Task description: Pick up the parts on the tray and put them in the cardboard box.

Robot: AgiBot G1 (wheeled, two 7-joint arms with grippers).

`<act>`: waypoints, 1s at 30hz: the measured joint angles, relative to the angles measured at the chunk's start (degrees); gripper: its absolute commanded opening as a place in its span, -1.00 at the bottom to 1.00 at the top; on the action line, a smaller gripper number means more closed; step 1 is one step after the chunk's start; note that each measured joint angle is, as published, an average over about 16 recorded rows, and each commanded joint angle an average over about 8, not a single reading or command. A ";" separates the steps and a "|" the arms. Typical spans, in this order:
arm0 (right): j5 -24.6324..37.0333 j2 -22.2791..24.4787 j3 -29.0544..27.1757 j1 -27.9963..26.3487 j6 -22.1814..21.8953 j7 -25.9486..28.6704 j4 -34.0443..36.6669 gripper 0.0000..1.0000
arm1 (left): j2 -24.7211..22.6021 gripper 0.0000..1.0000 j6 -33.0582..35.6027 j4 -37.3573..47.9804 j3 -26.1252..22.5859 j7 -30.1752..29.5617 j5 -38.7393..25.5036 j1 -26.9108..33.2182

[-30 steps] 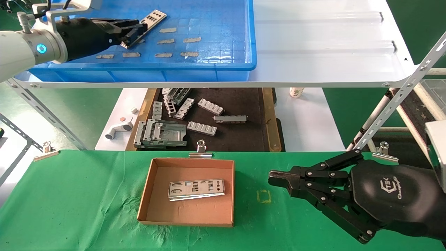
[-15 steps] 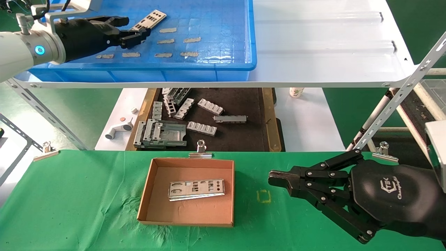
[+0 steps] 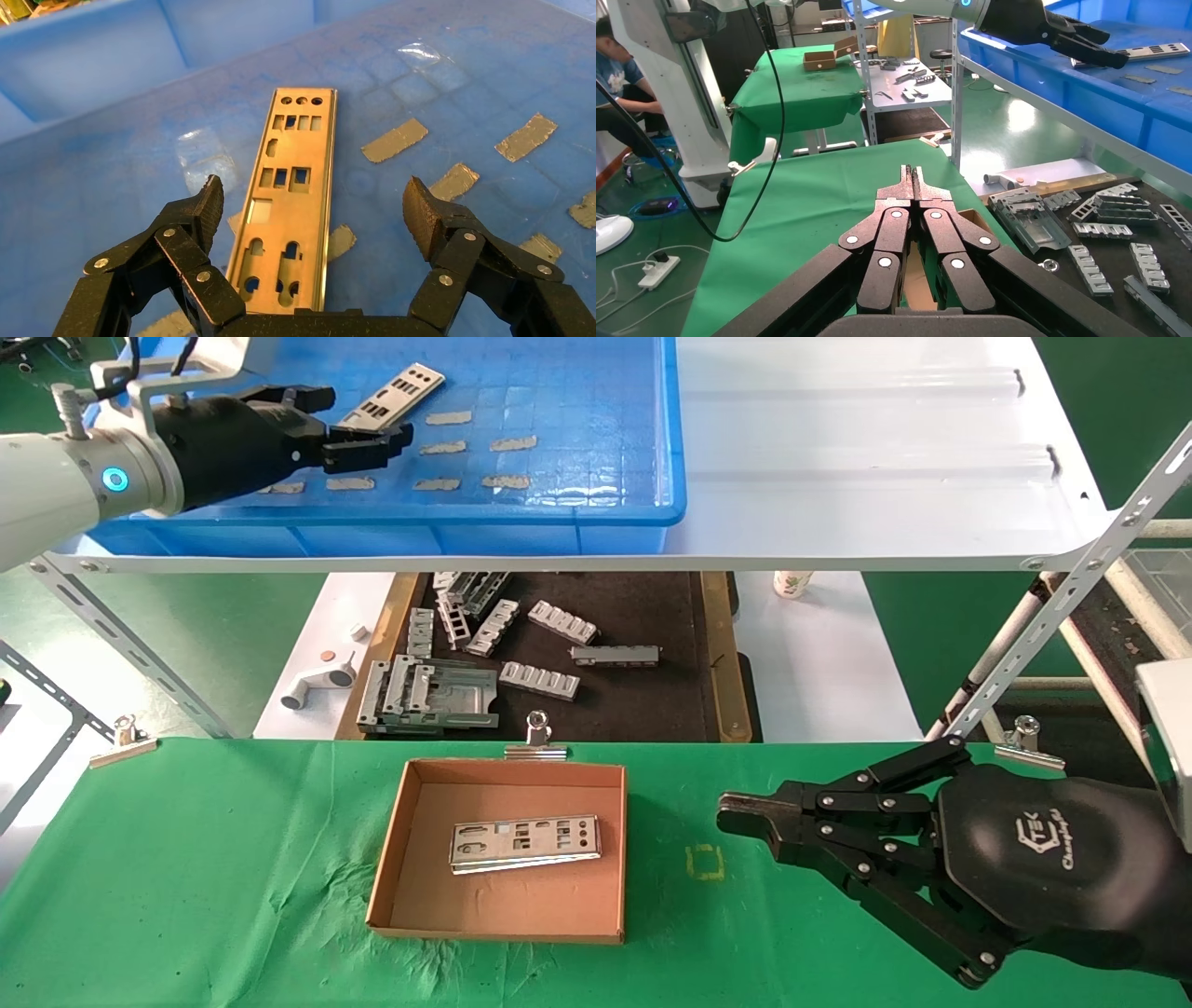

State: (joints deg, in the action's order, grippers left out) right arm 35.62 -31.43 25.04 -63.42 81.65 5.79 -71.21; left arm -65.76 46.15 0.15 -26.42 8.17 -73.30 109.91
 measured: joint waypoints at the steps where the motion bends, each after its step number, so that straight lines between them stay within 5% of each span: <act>1: 0.00 0.00 0.00 0.00 0.00 0.00 0.00 -1.00 | -0.02 -0.85 -0.04 0.03 0.01 -0.07 0.02 -0.04; 4: 0.00 0.00 0.00 0.00 0.00 0.00 0.00 -1.00 | -0.09 -1.00 -0.20 0.12 0.05 -0.28 0.08 -0.16; 30: 0.00 0.00 0.00 0.00 0.00 0.00 0.00 -1.00 | 0.11 -1.00 -1.11 -0.18 0.27 -0.97 0.39 -0.30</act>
State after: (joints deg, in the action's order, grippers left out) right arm 35.61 -31.43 25.05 -63.42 81.65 5.79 -71.21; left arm -65.65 45.04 -0.03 -26.15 7.19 -72.91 109.61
